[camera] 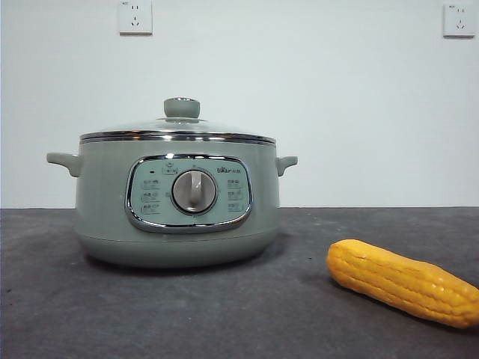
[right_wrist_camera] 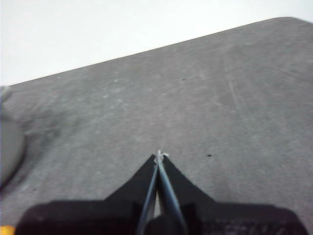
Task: Pick up the corn,open the lid,put the corn in the pot,close the lid
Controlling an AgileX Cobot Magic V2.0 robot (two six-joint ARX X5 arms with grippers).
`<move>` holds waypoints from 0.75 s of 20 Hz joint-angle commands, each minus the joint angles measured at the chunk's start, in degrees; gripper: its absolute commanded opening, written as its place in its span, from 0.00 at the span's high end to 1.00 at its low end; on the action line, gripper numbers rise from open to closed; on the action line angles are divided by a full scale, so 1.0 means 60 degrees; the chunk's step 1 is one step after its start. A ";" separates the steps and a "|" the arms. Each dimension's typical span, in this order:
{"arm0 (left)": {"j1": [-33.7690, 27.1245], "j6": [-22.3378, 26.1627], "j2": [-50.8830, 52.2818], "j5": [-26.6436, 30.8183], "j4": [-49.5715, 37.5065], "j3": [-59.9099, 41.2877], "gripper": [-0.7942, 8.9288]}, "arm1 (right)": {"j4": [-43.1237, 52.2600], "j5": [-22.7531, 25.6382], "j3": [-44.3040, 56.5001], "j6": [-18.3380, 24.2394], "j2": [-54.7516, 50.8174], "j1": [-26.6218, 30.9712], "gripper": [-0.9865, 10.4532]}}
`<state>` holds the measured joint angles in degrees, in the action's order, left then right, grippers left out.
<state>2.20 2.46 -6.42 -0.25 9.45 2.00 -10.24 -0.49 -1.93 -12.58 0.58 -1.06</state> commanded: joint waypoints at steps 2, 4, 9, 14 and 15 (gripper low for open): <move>-0.0011 -0.0361 -0.0007 -0.0157 0.0000 0.0772 0.92 | 0.0124 -0.0328 -0.0707 -0.0517 0.0000 -0.0011 0.92; -0.0007 -0.0423 -0.0098 -0.0444 -0.0004 0.1195 0.92 | 0.0073 -0.0466 -0.1184 -0.1107 0.0076 -0.0011 0.92; 0.0000 -0.0707 -0.0696 -0.1351 0.0055 0.2218 0.92 | -0.1049 -0.0539 -0.2830 -0.1413 0.0878 -0.0011 0.92; 0.0000 -0.1122 -0.1494 -0.2532 0.0138 0.3045 0.92 | -0.3694 -0.1118 -0.4812 -0.1315 0.2277 -0.0011 0.92; 0.0000 -0.1297 -0.1676 -0.2958 0.0138 0.3187 0.92 | -0.4350 -0.1282 -0.5213 -0.1290 0.2605 -0.0011 0.92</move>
<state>2.20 -3.20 -15.92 -15.73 10.33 20.73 -33.01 -7.55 -31.29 -20.16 14.94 -1.06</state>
